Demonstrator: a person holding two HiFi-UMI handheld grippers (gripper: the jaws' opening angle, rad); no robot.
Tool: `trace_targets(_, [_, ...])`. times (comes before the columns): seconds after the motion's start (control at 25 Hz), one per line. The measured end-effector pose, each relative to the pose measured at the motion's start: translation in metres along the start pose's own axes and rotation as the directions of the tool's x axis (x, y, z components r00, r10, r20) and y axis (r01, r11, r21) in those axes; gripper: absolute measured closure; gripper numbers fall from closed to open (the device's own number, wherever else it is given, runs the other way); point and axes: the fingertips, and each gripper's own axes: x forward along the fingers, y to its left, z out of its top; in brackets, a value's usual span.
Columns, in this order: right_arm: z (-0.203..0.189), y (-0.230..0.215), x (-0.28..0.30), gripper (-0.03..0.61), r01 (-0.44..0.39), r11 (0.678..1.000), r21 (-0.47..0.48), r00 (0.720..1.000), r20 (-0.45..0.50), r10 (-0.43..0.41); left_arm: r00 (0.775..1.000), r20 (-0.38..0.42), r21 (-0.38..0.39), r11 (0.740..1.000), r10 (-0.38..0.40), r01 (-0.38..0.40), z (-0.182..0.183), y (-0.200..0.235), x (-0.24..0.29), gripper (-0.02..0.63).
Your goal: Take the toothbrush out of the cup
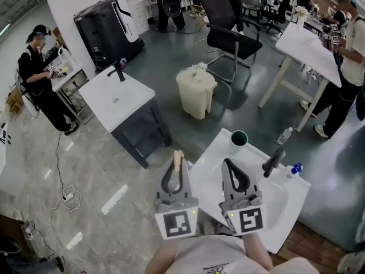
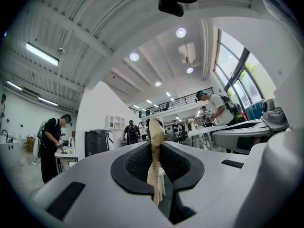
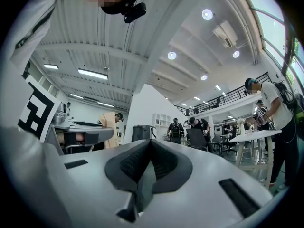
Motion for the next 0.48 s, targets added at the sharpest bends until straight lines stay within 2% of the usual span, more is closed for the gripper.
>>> trace_targets(0.48, [-0.0025, -0.0075, -0.0015, 0.566, 0.011, 1.000, -0.011, 1.000, -0.017, -0.012, 0.999, 0.018, 0.005, 0.999, 0.045, -0.045, 0.0062, 0.0084, -0.0007, 0.560])
